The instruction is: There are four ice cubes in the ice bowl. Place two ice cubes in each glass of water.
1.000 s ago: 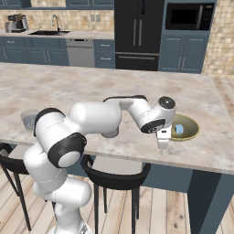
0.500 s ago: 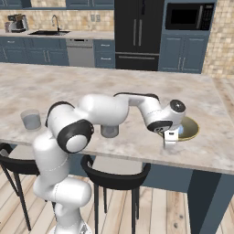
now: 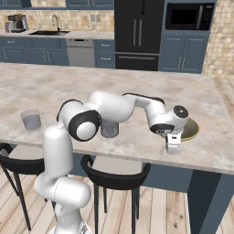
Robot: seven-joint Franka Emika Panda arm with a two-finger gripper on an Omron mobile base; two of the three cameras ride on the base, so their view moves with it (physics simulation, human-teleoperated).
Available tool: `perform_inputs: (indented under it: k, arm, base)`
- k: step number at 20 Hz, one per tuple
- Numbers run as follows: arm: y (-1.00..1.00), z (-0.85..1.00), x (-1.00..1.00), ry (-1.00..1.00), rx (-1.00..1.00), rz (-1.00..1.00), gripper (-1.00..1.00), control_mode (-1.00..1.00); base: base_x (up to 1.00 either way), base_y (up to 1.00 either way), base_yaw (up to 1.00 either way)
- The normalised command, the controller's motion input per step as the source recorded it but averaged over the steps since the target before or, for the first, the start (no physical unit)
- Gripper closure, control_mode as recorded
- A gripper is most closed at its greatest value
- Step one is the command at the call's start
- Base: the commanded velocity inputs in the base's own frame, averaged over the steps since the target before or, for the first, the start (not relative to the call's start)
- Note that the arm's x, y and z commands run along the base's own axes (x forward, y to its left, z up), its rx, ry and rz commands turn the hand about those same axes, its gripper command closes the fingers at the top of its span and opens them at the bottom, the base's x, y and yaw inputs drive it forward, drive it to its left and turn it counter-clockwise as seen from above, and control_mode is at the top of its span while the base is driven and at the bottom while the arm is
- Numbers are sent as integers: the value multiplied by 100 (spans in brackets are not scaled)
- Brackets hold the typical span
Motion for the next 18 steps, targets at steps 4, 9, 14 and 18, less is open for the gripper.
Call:
perform_inputs:
  k: [4, 9, 14, 18]
  arm:
    - [0, -28, 43, 0, 0, 0, -100, -100]
    - [0, -21, 59, 0, 0, 0, -100, -100]
    - [-1, -27, 59, 5, 0, 0, -100, -100]
    - [-6, -38, 40, 7, 0, 0, -100, -100]
  base:
    - [0, 0, 0]
    - [0, 0, 0]
    - [0, 0, 0]
    - [0, 0, 0]
